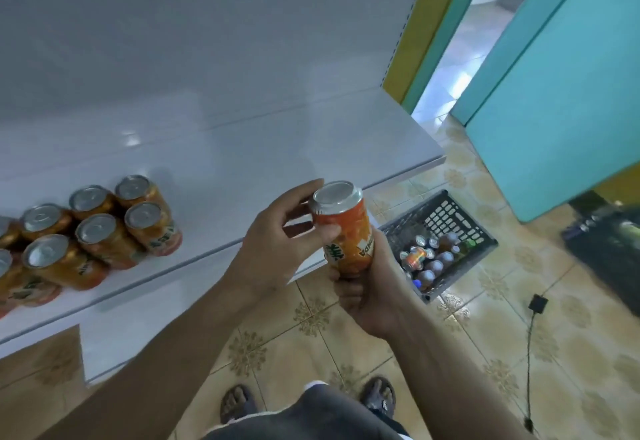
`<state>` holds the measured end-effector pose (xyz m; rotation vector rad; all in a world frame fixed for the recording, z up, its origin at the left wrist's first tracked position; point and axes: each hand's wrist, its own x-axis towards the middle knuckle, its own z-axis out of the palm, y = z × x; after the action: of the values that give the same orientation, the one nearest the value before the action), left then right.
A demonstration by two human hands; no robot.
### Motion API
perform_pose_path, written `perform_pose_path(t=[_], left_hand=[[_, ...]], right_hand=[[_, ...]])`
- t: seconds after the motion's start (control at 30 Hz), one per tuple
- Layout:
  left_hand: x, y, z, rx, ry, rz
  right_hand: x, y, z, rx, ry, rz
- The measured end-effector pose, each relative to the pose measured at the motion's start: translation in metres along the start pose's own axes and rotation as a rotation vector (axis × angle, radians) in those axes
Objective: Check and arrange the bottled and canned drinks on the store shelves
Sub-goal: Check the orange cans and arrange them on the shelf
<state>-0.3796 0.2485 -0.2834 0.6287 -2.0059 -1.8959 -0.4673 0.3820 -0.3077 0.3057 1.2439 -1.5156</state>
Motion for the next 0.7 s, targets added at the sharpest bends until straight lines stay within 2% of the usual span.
perform_pose_path(t=[0.23,0.37,0.57,0.7], left_hand=[[0.028,-0.022,0.175,0.206,-0.159,-0.073],[0.050,-0.039,0.263,0.278,-0.251,-0.139],[0.084,-0.077,0.338,0.355,-0.278,-0.294],[0.118,-0.112,0.373,0.328,-0.289,-0.437]], right_hand=[[-0.029,-0.036,-0.177,0.060,0.272,-0.126],[-0.041,-0.058,-0.264,0.083,0.369,-0.198],[-0.014,-0.081,-0.353,0.060,0.492,-0.185],[0.029,-0.085,-0.402,0.022,0.607,-0.065]])
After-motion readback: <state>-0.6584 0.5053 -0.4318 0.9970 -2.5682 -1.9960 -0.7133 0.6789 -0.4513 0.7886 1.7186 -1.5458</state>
